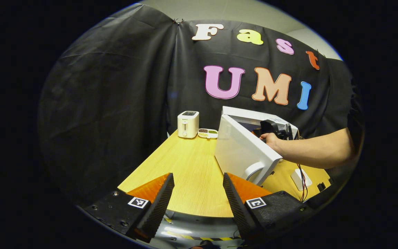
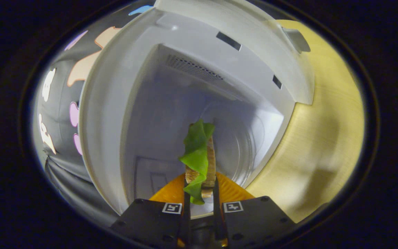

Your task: Open the microwave oven with the left hand, put the food in, and close the microwave oven.

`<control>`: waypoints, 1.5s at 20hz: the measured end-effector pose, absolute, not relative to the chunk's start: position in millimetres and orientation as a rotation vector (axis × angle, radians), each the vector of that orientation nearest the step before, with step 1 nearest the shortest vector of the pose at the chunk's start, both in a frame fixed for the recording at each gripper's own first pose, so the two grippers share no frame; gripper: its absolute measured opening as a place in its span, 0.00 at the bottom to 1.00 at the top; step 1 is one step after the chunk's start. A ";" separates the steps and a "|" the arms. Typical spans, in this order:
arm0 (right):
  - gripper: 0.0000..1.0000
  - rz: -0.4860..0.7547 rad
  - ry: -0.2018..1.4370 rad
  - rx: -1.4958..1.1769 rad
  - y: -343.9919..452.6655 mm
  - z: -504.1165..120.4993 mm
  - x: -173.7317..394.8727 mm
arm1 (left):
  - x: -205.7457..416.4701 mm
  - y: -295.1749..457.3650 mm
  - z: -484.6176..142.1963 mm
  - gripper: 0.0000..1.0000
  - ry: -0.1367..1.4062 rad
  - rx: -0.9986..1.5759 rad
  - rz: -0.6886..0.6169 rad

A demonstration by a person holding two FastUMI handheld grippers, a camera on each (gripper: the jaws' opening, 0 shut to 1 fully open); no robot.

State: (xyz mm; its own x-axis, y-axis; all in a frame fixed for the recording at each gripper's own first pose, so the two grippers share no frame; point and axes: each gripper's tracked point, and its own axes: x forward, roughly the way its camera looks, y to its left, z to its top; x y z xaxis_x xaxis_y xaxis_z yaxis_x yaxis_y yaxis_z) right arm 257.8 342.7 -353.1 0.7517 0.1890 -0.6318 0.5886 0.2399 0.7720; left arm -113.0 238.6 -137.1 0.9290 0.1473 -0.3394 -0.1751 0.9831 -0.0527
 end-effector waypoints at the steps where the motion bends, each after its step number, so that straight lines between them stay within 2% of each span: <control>1: 0.29 -0.316 0.706 1.316 341.2 -355.4 257.6 | -114.5 241.6 -135.6 0.87 0.340 -0.075 0.170; 2: 0.21 -0.325 0.710 1.300 341.3 -358.7 257.0 | -114.6 242.3 -133.8 0.87 0.337 -0.071 0.173; 3: 0.37 -0.326 0.731 1.285 343.3 -363.5 255.0 | -114.7 242.8 -133.8 0.87 0.337 -0.071 0.175; 4: 0.30 -0.330 0.754 1.273 345.3 -368.5 249.5 | -115.5 242.2 -134.2 0.87 0.338 -0.073 0.174; 5: 0.33 -0.340 0.783 1.248 343.8 -373.3 244.5 | -117.1 240.2 -135.5 0.87 0.339 -0.075 0.172; 7: 0.72 -0.331 0.792 1.225 343.7 -374.3 242.6 | -118.6 237.2 -134.5 0.87 0.339 -0.072 0.163; 8: 0.82 -0.324 0.791 1.208 342.8 -372.4 243.4 | -117.3 235.1 -132.8 0.87 0.338 -0.066 0.157; 9: 0.87 -0.321 0.792 1.178 339.8 -369.9 241.9 | -116.0 232.0 -130.8 0.87 0.335 -0.062 0.149; 11: 0.89 -0.319 0.794 1.112 331.3 -367.2 237.6 | -112.6 225.8 -130.8 0.87 0.334 -0.065 0.134; 12: 0.99 -0.303 0.810 1.095 330.6 -366.5 233.4 | -111.8 223.3 -131.8 0.88 0.334 -0.071 0.129; 13: 0.89 -0.288 0.829 1.083 332.0 -370.5 228.6 | -110.8 221.8 -131.9 0.87 0.335 -0.078 0.125; 14: 0.99 -0.271 0.845 1.063 331.2 -371.1 222.3 | -109.7 220.6 -132.9 0.87 0.336 -0.084 0.123; 17: 0.99 -0.219 0.844 0.994 323.4 -368.7 206.7 | -107.4 217.7 -139.5 0.88 0.344 -0.109 0.117; 18: 0.90 -0.204 0.848 0.977 321.0 -367.6 199.6 | -107.8 216.7 -139.6 0.87 0.345 -0.112 0.115; 19: 0.99 -0.186 0.853 0.965 319.0 -367.5 191.7 | -107.0 215.7 -140.5 0.88 0.346 -0.115 0.106; 24: 0.99 -0.076 0.884 0.805 296.5 -376.2 127.2 | -98.7 222.7 -140.4 0.87 0.344 -0.094 0.118; 25: 0.89 -0.044 0.886 0.764 290.4 -376.2 113.9 | -96.7 221.7 -141.1 0.88 0.344 -0.093 0.121; 26: 0.99 -0.013 0.877 0.719 281.8 -374.0 103.7 | -95.6 221.4 -140.4 0.87 0.342 -0.088 0.125; 29: 0.99 0.096 0.821 0.586 256.1 -355.5 77.3 | -92.5 220.4 -142.9 0.87 0.343 -0.075 0.152; 30: 0.90 0.139 0.816 0.558 250.3 -346.3 66.8 | -91.0 219.3 -144.5 0.87 0.346 -0.080 0.166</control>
